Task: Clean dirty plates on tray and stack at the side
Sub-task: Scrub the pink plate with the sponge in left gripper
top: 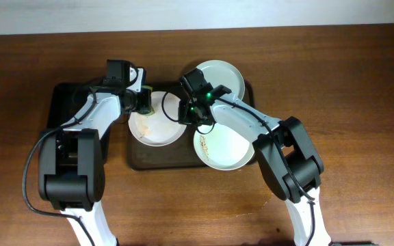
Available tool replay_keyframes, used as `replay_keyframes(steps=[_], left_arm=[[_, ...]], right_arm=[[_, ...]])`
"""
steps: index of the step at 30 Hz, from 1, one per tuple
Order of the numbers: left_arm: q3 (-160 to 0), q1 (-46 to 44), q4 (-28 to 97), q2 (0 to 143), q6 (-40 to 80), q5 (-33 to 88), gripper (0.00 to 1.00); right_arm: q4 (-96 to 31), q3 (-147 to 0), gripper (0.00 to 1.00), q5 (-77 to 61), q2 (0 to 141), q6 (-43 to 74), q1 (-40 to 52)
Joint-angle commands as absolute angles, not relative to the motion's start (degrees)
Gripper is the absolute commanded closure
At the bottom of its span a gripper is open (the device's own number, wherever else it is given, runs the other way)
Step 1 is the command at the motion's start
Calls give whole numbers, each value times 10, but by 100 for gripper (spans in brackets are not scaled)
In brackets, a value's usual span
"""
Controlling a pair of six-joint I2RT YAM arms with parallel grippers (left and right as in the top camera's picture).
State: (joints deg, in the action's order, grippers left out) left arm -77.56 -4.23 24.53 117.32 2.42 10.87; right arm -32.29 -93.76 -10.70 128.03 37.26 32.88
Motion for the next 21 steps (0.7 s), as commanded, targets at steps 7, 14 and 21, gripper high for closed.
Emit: replay_keyframes(steps=[7, 14, 21], left_arm=[[-771, -44, 420, 1181, 30, 380, 99], [-771, -23, 483, 1181, 85, 65, 99], [-771, -37, 278, 1181, 109, -23, 99]], right_arm=[[-322, -943, 96, -114, 1287, 369, 333], [-323, -943, 96, -114, 1287, 369, 333], [-321, -943, 96, -114, 1287, 369, 333]])
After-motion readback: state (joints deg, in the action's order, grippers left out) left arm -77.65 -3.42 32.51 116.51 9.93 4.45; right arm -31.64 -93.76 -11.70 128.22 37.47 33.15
